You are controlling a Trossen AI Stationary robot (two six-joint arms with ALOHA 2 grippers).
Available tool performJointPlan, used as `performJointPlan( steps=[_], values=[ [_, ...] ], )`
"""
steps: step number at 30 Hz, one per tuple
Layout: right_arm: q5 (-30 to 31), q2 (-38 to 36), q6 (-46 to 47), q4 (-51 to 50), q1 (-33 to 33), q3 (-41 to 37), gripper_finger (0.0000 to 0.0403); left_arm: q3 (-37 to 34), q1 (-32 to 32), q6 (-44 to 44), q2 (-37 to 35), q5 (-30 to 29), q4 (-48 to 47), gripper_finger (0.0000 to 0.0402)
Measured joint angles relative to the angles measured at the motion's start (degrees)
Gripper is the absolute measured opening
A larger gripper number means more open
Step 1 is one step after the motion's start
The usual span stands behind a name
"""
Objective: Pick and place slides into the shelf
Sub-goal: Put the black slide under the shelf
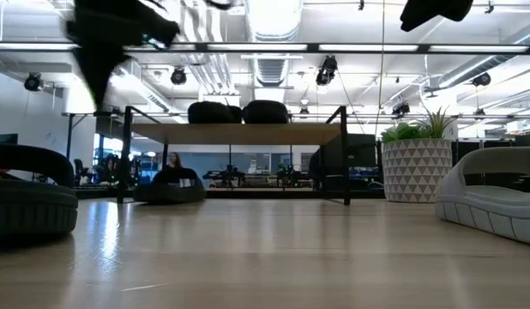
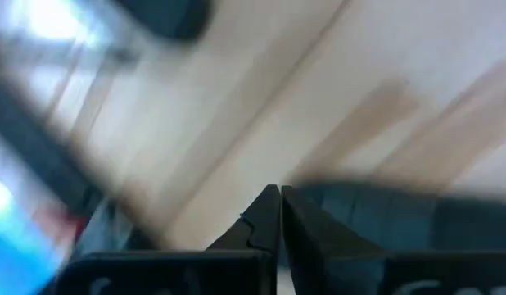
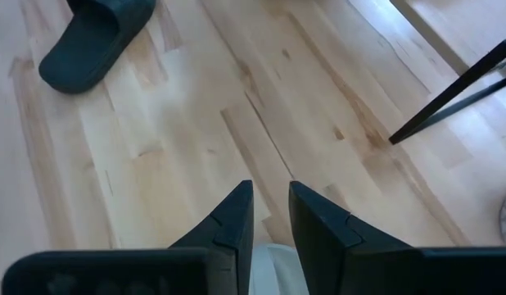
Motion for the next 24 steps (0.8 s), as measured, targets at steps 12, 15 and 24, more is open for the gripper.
performJointPlan(
  steps=[12, 15, 24],
  values=[
    [1.49, 0.00, -2.67, 0.14, -1.39, 0.00, 0.0073, 8.00, -13.93, -18.78, 8.51, 13.33, -3.84, 0.0122],
    [1.46, 0.00, -4.55, 0.15, -2.30, 0.00, 0.0073, 9.87, -14.25, -19.30, 10.33, 15.77, -3.89, 0.0160],
    [1.38, 0.00, -6.55, 0.16, -3.54, 0.00, 0.0073, 14.84, -14.30, -18.22, 17.55, 16.08, -5.84, 0.0187]
  ],
)
